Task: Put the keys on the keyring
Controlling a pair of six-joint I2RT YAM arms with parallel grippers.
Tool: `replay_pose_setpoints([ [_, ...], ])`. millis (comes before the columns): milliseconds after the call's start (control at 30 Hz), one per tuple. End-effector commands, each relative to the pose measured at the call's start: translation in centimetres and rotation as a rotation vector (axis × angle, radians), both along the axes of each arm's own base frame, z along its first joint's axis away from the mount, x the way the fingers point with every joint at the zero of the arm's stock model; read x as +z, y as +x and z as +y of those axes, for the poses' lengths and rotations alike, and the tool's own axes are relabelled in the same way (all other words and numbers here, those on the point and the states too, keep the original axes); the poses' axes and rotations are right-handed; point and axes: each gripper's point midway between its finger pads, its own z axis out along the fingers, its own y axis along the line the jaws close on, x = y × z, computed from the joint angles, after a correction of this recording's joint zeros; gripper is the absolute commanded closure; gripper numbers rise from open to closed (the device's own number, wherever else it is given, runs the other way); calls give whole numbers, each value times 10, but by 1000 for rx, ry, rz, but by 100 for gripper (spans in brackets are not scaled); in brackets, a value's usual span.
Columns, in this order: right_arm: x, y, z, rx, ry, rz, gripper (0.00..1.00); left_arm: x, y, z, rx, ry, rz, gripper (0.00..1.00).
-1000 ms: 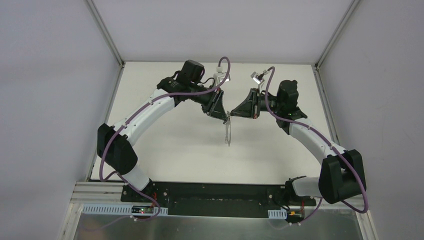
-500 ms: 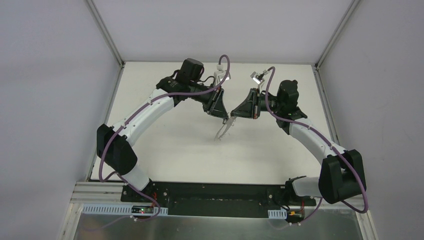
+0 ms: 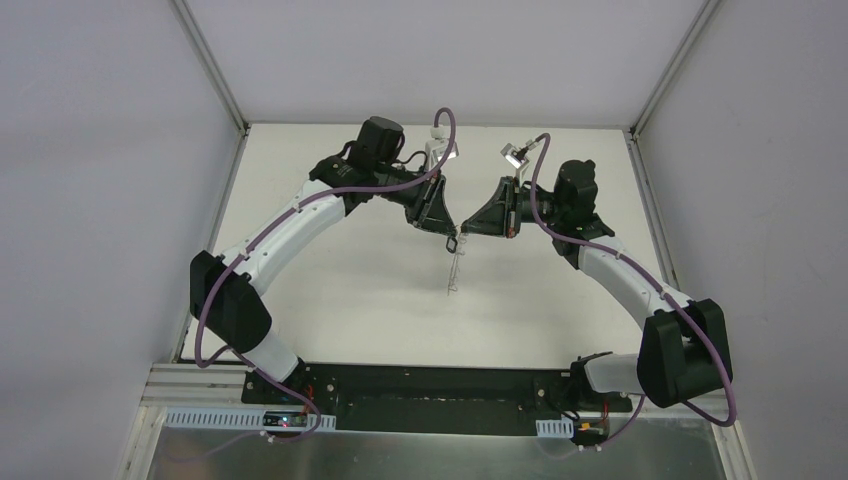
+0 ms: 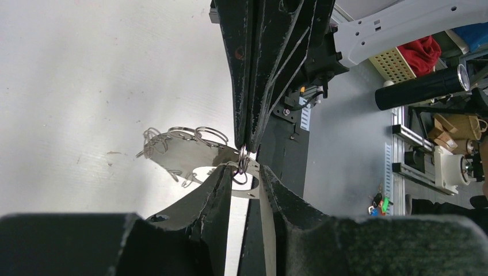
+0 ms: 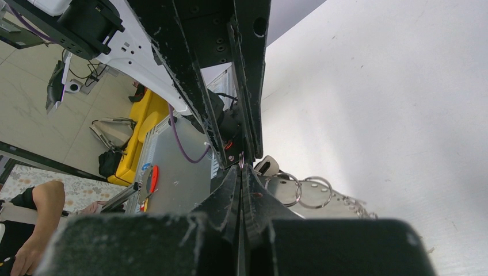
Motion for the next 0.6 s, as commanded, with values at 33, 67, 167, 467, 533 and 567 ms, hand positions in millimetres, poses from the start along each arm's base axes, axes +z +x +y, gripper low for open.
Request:
replay_pose_setpoints([
  [33, 13, -2, -2, 20, 28, -67, 100, 12, -2, -1, -20, -57, 0, 76],
  [67, 13, -2, -2, 19, 27, -67, 100, 13, -2, -2, -21, -58, 2, 76],
  [167, 12, -2, -2, 18, 27, -67, 100, 12, -2, -2, -20, -62, 9, 78],
  [467, 12, -1, -1, 16, 27, -68, 100, 8, -2, -5, -23, -64, 41, 83],
  [533, 12, -1, -1, 15, 26, -69, 100, 7, -2, -4, -22, -61, 44, 82],
  [567, 11, 0, -1, 14, 26, -68, 100, 7, -2, -4, -22, -61, 45, 82],
])
